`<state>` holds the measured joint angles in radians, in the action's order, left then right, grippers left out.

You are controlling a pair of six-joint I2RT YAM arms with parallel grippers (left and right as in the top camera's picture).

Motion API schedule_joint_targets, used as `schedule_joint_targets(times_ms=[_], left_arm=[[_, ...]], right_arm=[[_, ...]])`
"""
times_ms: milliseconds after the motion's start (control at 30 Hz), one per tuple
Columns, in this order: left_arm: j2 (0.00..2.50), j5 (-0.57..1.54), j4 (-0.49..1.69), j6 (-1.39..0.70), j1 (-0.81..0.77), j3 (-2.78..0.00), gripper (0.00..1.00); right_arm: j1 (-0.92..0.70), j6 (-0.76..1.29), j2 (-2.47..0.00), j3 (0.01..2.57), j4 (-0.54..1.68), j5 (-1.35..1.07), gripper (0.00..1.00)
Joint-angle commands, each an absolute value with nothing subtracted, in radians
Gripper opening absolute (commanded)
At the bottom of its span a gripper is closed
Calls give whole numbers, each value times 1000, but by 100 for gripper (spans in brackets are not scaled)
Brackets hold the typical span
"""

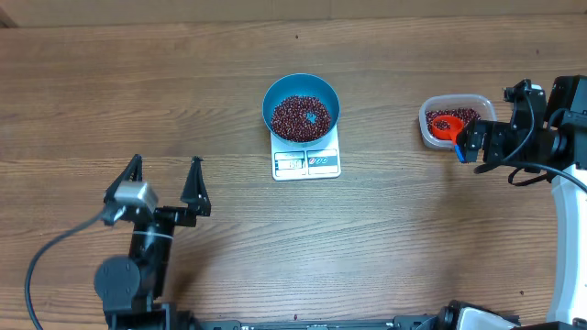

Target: Scoop item into bowl and weigh 150g on scale

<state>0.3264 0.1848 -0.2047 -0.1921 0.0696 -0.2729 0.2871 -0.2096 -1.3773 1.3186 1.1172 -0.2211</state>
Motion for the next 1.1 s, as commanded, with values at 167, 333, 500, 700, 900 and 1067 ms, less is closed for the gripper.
schedule_joint_targets(times_ms=[167, 333, 500, 700, 900, 1067], left_arm=[[214, 165, -274, -126, 88, -146, 100], [141, 110, -282, -127, 88, -61, 100], [27, 85, -241, -131, 88, -4, 100], [3, 75, -186, -132, 89, -5, 100], [3, 74, -13, -162, 90, -5, 100], [3, 68, 76, -160, 89, -5, 100]], right_arm=[[287, -211, -1368, 1344, 1113, -226, 100], [287, -211, -1368, 1344, 1113, -226, 100], [287, -211, -1368, 1344, 1113, -226, 100], [287, -211, -1368, 1344, 1113, -226, 100], [287, -211, -1368, 1344, 1113, -226, 100], [287, -211, -1368, 1344, 1113, -226, 100]])
